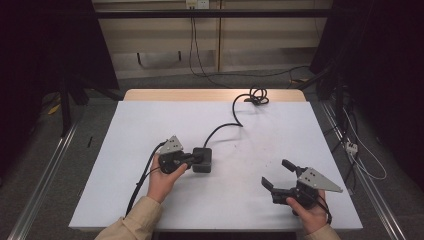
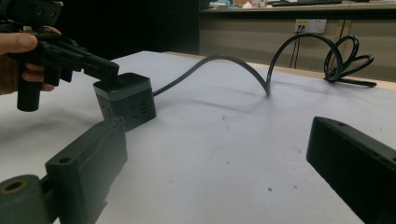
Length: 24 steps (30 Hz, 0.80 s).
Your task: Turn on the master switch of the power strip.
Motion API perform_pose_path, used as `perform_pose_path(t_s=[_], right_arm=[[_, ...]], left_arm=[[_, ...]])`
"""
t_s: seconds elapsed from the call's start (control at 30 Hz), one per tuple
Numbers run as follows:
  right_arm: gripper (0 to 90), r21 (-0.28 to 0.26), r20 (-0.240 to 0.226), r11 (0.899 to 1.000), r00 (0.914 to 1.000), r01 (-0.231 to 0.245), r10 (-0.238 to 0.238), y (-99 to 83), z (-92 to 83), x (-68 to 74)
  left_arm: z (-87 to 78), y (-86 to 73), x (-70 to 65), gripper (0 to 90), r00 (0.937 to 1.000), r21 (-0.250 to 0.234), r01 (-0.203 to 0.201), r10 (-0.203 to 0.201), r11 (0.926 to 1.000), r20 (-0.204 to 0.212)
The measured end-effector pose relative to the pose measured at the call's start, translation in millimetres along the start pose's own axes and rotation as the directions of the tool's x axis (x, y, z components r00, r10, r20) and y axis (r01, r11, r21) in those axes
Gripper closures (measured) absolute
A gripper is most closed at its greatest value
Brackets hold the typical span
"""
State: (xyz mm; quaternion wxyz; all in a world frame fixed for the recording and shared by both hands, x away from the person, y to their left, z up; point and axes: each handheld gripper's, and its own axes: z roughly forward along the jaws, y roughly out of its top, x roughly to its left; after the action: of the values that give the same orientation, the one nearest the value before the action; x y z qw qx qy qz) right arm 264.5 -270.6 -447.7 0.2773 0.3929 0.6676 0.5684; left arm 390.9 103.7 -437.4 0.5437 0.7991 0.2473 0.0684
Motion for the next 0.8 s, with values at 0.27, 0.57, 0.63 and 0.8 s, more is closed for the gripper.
perform_pose_path(t_s=[0.27, 0.57, 0.63, 0.8], right_arm=[[4.6, -0.001, -0.002, 1.0, 1.0, 0.001, -0.001, 0.1, 0.1, 0.2], [4.6, -0.002, -0.001, 1.0, 1.0, -0.001, 0.001, 0.3, 0.3, 0.5], [4.6, -0.002, -0.001, 1.0, 1.0, 0.0, 0.0, 0.2, 0.4, 0.5], [4.6, -0.003, -0.001, 1.0, 1.0, 0.002, -0.002, 0.4, 0.1, 0.6]], left_arm=[[0.0, 0.1, 0.0, 90.0, 1.0, 0.001, 0.001, -0.001, 1.0, 0.0], [0.1, 0.2, -0.3, 90.0, 1.0, 0.002, 0.0, 0.001, 1.0, -0.002], [0.2, 0.3, -0.7, 90.0, 1.0, 0.003, -0.001, 0.001, 1.0, -0.004], [0.2, 0.2, -0.3, 90.0, 1.0, 0.002, 0.001, -0.001, 1.0, -0.002]])
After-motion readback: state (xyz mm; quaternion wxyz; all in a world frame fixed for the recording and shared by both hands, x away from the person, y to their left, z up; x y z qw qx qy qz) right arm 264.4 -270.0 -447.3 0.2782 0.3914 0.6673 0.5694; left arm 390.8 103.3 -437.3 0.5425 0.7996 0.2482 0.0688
